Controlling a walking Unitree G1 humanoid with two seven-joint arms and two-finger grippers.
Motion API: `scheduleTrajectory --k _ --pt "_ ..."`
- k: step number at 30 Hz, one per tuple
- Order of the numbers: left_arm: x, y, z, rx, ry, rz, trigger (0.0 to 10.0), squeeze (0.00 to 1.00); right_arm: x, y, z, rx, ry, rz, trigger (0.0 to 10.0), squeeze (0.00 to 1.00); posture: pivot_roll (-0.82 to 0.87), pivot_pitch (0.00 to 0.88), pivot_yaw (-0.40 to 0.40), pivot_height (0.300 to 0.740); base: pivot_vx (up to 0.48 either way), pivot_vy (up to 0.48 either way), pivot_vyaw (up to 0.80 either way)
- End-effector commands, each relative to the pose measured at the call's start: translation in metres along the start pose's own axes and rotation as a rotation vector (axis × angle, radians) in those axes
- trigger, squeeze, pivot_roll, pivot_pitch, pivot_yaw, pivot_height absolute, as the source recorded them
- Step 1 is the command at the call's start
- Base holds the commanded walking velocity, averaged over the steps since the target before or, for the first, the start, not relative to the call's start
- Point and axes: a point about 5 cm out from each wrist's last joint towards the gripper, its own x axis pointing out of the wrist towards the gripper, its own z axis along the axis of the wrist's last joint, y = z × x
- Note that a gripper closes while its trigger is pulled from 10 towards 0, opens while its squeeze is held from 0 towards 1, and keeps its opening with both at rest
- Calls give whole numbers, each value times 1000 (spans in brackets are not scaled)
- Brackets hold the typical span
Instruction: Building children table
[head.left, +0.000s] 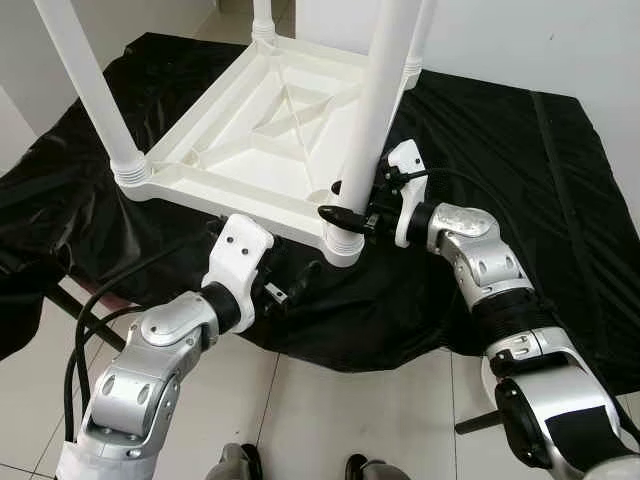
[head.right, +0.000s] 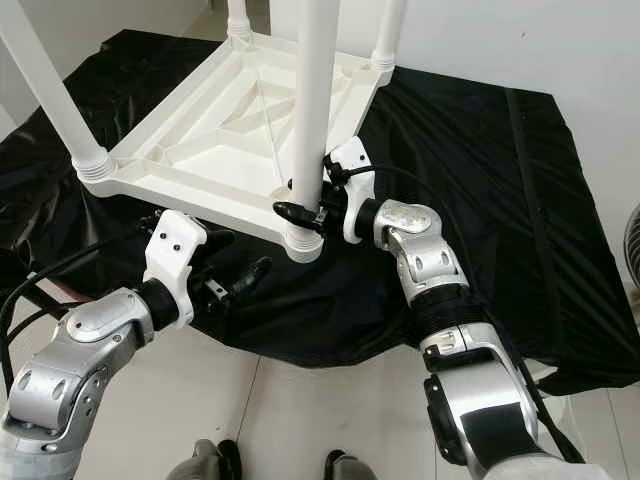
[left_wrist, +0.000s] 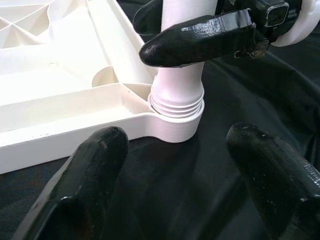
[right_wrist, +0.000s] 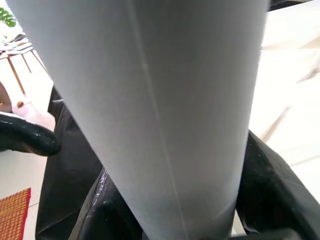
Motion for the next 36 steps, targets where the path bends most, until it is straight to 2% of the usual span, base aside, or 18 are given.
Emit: scheduleTrajectory --k 1,5,11,12,14,16,18,19,21,22,23,25,28,29,31,32,35,36 --pt "-1 0 0 -2 5 32 10000 0 1 6 -21 55 69 -45 0 0 -10 185 12 740 0 0 0" --pt "-1 -1 0 -2 4 29 10000 0 3 1 -27 88 97 -169 0 0 -13 181 10 740 0 0 0" --pt "-1 -2 -1 -4 2 30 10000 0 -6 -7 -38 214 156 -669 0 0 -17 175 2 740 0 0 0" --pt "-1 -2 -1 -4 2 30 10000 0 -6 -7 -38 214 156 -669 0 0 -17 175 2 740 0 0 0" --pt "0 -2 -1 -6 1 27 10000 0 -14 -9 -40 257 155 -837 0 0 -21 173 4 740 0 0 0" --pt "0 -2 -1 -6 0 26 10000 0 -17 -9 -41 276 155 -887 0 0 -23 172 4 740 0 0 0" --pt "1 -3 -1 -7 -1 21 10000 0 -23 -7 -40 298 144 -1032 0 0 -23 172 4 740 0 0 0" --pt "1 -3 -1 -7 -1 21 10000 0 -23 -7 -40 298 144 -1032 0 0 -23 172 4 740 0 0 0" --pt "2 -3 -1 -8 -3 17 10000 0 -28 -4 -39 322 131 -1167 0 0 -23 172 4 740 0 0 0" --pt "2 -3 -1 -8 -3 17 10000 0 -28 -4 -39 322 131 -1167 0 0 -23 172 4 740 0 0 0" --pt "2 -3 -1 -9 -3 14 10000 0 -31 0 -40 362 131 -1272 0 0 -33 172 9 740 0 0 0" --pt "3 -4 -1 -9 -3 13 10000 0 -32 1 -39 373 129 -1327 0 0 -33 172 9 740 0 0 0" --pt "3 -3 -1 -10 -3 12 10000 0 -29 1 -35 346 130 -1320 0 0 -31 174 9 740 0 0 0" --pt "3 -3 -1 -9 -2 12 10000 0 -28 0 -34 336 124 -1293 627 0 -31 175 9 740 0 0 0" --pt "3 -3 -2 -9 -1 13 10000 0 -26 -1 -33 331 123 -1279 627 0 -32 175 9 740 0 0 0" --pt "3 -3 -2 -9 -1 13 10000 0 -21 0 -31 324 110 -1212 10000 0 -31 176 8 740 0 0 0" --pt "3 -3 -2 -9 -1 14 10000 0 -13 2 -22 277 65 -1086 10000 0 -33 177 8 740 0 0 0" --pt "3 -3 -2 -9 -1 15 10000 0 -12 3 -20 267 52 -1057 10000 1000 -32 177 8 740 0 0 0"
